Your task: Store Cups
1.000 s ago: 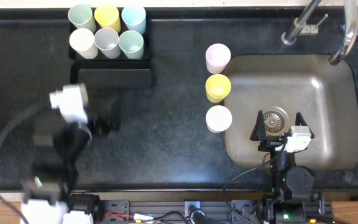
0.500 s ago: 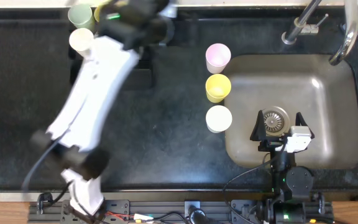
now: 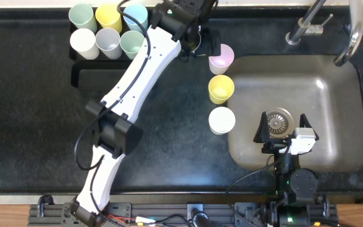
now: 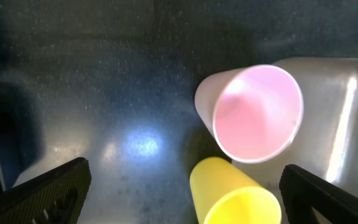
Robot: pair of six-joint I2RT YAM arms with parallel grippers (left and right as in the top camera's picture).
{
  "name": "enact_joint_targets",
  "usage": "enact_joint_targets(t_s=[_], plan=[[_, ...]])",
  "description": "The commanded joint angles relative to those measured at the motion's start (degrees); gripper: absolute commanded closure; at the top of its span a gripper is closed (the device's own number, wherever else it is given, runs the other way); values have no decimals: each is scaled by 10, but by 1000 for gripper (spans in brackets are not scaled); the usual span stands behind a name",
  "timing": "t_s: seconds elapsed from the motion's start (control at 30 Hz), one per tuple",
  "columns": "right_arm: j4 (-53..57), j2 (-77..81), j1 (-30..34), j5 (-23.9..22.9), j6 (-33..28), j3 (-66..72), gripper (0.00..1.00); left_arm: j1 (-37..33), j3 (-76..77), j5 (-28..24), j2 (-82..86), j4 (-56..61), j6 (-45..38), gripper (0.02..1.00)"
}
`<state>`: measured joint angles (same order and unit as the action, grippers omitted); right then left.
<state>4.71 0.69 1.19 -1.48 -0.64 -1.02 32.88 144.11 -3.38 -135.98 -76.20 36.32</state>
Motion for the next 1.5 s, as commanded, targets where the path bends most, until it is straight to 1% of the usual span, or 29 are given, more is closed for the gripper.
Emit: enact_joint_targets(t_s=[0.03, 0.37, 1.27, 1.3, 1.33, 1.37, 1.4, 1.43, 1.5], plan=[[-3, -5, 3, 4, 3, 8, 5, 6, 19, -2, -11, 6, 15, 18], [-3, -5, 3, 4, 3, 8, 3, 10, 19, -19, -48, 29, 28, 18], [-3, -5, 3, 4, 2, 8, 3, 6, 18, -10, -90, 53, 30, 18], [-3, -5, 3, 4, 3, 8, 3, 6, 18, -10, -90, 52, 30, 69], [-3, -5, 3, 4, 3, 8, 5, 6, 18, -10, -90, 52, 30, 292], [-3, -5, 3, 4, 3, 8, 3, 6, 18, -10, -90, 52, 30, 584], [-3, -5, 3, 4, 3, 8, 3, 6, 18, -9, -90, 52, 30, 925], [-3, -5, 3, 4, 3, 8, 5, 6, 18, -9, -90, 52, 30, 985], [-3, -5, 3, 4, 3, 8, 3, 6, 18, -9, -90, 52, 30, 982]])
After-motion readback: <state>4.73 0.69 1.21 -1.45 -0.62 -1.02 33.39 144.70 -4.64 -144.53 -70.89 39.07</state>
